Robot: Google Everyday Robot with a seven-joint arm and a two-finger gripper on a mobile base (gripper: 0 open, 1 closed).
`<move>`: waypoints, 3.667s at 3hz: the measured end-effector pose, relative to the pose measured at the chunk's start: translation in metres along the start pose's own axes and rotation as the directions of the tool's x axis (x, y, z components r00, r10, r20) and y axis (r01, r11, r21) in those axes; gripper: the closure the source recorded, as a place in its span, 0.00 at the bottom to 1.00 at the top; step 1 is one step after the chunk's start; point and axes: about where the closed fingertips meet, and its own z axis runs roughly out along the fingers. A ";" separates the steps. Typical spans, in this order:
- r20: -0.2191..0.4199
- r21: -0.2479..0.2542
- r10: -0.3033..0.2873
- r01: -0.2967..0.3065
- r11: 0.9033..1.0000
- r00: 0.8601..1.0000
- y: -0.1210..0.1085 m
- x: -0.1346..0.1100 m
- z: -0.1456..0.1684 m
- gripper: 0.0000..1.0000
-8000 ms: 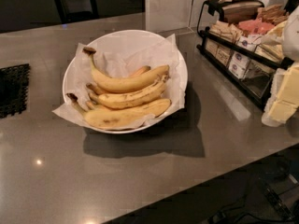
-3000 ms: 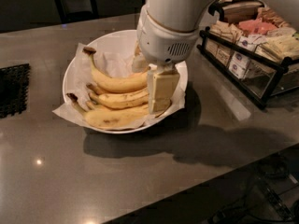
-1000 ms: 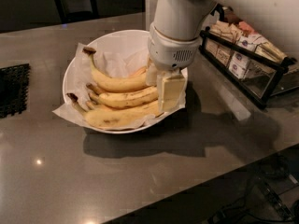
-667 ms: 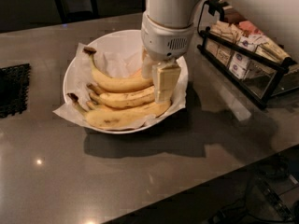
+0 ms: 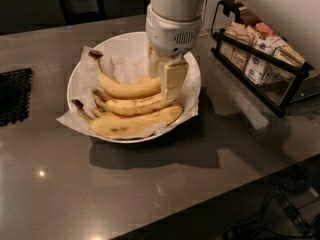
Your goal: Pick banana from white bowl
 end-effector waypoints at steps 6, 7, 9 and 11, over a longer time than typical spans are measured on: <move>0.028 -0.133 0.091 -0.087 0.987 0.995 0.013 0.019 0.031 0.47; 0.023 -0.127 0.060 -0.056 0.990 0.998 -0.001 0.016 0.034 0.47; 0.019 -0.129 -0.023 0.025 0.991 1.000 -0.024 0.004 0.043 0.62; 0.049 -0.184 -0.015 0.024 0.983 0.999 -0.006 0.004 0.054 1.00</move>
Offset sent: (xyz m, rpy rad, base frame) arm -0.0476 -0.0048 -0.0094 -0.0907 0.1885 0.0102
